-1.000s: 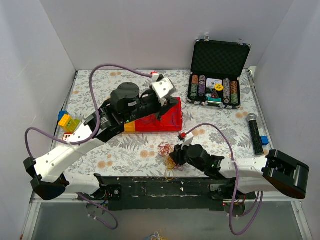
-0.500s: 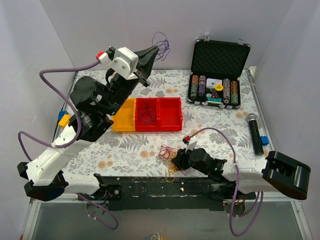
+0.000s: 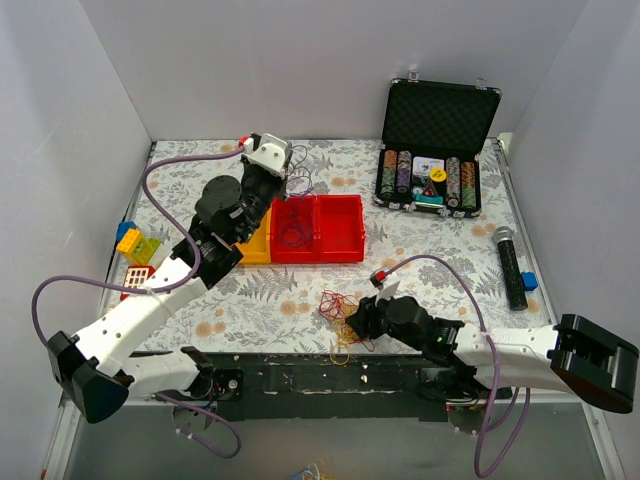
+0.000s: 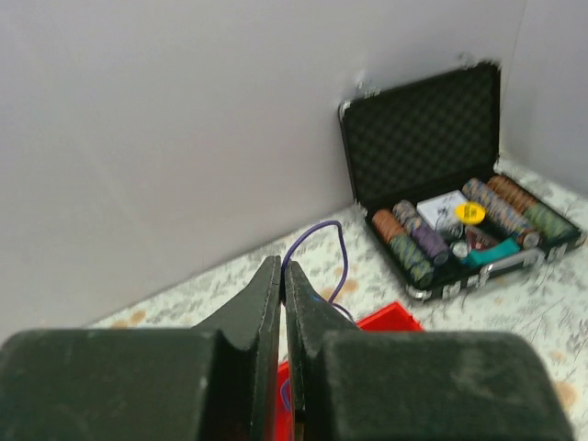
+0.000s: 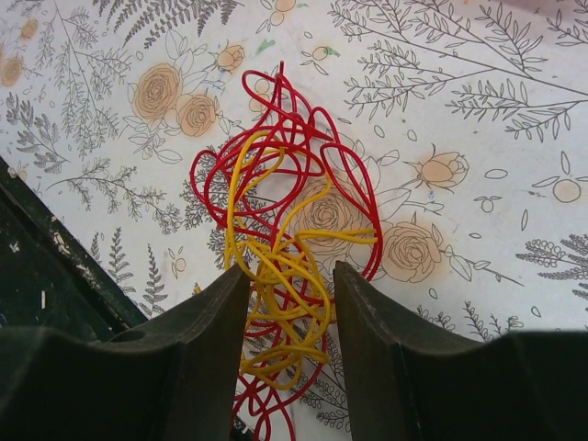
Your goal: Untangle the cables
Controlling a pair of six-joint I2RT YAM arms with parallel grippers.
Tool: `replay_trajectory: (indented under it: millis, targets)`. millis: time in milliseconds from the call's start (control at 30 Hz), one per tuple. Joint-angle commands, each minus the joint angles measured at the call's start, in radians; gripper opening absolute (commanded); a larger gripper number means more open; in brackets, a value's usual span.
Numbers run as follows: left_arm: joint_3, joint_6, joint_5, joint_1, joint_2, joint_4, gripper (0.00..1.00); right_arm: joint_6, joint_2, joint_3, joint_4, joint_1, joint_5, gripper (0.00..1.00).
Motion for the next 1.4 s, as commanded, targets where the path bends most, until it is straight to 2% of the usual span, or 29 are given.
replay_trajectory:
  millis: [0,400,700,967,1367]
  targets:
    - [-0.059,-0.057,0.060,0.052,-0.043,0.044,0.00,0.002,-0.033,0.002,-0.030,0.005,0.025,0.51]
    - [-0.189,-0.080,0.199,0.207,0.057,0.101,0.00,0.007,-0.069,0.001,-0.076,0.005,0.044,0.51]
    - [-0.232,-0.049,0.222,0.230,0.109,0.142,0.00,0.013,-0.082,-0.009,-0.079,0.005,0.049,0.50]
    - [-0.252,-0.025,0.251,0.230,0.175,0.103,0.00,0.013,-0.083,-0.004,-0.092,0.005,0.058,0.50]
    - [-0.180,0.038,0.126,0.221,0.402,0.007,0.00,0.012,-0.131,0.001,-0.095,0.005,0.059,0.51]
